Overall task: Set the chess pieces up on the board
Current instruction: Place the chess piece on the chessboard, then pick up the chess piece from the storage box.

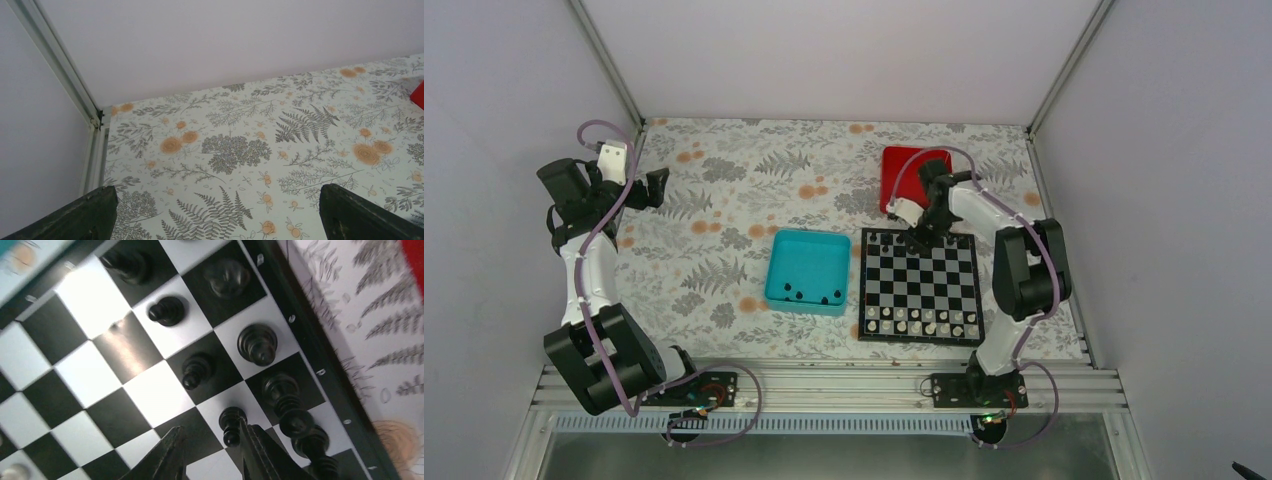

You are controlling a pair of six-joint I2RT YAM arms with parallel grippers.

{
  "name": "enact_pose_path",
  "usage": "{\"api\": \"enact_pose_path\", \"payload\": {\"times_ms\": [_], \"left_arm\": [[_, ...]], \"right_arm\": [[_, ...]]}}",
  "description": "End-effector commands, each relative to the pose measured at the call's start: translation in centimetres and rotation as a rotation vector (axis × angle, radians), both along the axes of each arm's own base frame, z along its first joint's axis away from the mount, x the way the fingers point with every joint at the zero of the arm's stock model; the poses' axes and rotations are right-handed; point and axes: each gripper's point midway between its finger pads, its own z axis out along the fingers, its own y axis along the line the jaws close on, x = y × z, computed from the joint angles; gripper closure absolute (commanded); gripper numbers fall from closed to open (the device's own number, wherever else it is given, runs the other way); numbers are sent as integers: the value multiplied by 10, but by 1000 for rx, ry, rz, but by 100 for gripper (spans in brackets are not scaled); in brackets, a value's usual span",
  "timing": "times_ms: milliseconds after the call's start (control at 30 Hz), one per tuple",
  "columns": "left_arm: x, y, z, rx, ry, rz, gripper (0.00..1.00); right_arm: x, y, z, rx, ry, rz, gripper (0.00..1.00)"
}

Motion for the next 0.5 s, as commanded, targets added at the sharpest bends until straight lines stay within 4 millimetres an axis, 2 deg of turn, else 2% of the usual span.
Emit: {"api": "enact_pose_path", "payload": {"times_ms": [0, 133, 267, 367, 467], "left_arm": [[1, 1, 4, 9, -16, -9, 0], [2, 1, 4, 5, -16, -11, 0], [2, 2, 5, 6, -15, -8, 0], [2, 2, 3, 7, -12, -8, 0], [4, 4, -1, 4, 2, -5, 0]], "right_arm": [[4, 19, 59, 120, -51, 43, 69], [6, 42, 104, 144, -107, 101, 66], [3, 74, 122, 95, -141, 182, 64], [1, 113, 131, 86, -176, 273, 64], [-6, 161, 136, 102, -212, 393, 61]]}}
